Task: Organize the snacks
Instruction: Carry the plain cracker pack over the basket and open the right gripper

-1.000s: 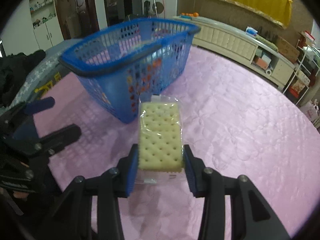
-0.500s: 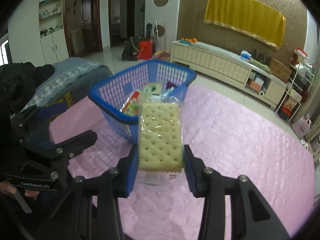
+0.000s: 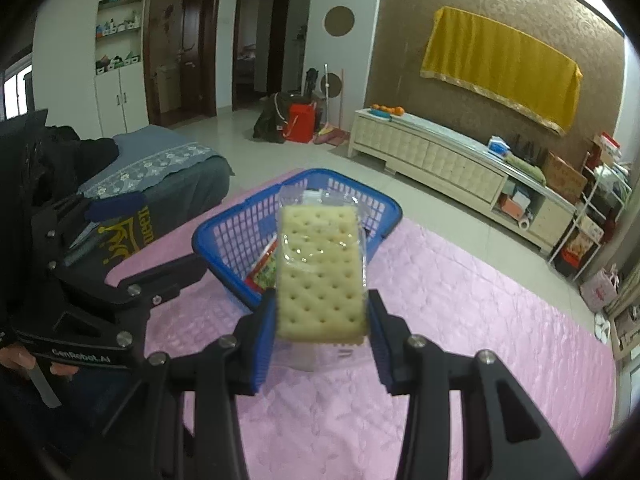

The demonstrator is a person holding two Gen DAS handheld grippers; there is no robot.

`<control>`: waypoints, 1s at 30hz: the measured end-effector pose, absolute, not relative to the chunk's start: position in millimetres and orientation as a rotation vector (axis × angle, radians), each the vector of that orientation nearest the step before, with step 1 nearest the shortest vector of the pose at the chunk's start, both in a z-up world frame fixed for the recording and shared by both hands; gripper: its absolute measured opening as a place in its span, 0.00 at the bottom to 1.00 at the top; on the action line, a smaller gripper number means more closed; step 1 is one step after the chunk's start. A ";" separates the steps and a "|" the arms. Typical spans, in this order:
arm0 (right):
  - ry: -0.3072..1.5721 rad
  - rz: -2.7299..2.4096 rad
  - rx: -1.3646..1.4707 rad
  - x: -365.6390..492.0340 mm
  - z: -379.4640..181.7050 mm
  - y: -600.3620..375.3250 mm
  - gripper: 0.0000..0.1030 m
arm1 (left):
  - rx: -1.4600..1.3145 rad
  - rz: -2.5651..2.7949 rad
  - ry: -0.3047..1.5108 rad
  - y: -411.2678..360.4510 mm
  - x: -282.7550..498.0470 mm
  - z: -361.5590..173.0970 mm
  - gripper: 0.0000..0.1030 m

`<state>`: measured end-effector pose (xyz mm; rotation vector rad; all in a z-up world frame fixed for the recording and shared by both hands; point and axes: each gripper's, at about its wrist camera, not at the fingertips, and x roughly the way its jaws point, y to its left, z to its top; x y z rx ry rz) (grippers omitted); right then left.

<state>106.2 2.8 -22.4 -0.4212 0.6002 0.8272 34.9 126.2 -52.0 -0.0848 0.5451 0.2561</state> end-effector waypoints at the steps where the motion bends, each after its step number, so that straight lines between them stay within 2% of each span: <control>1: 0.599 0.835 -0.428 108.0 -22.6 8.2 0.46 | -0.082 0.260 0.546 128.9 36.1 -51.2 1.00; 13: 0.641 0.918 -0.505 131.2 -42.8 71.0 0.46 | -0.092 0.337 0.594 185.3 47.1 -64.9 1.00; 27: 0.817 0.956 -0.495 158.1 -87.6 96.9 0.46 | -0.158 0.369 0.645 218.0 49.1 -95.9 1.00; 29: 0.823 0.969 -0.496 157.6 -88.9 97.9 0.51 | -0.166 0.365 0.646 219.0 46.5 -97.6 1.00; 30: 0.828 0.959 -0.512 157.0 -90.4 98.3 0.58 | -0.165 0.367 0.648 219.1 45.5 -98.2 1.00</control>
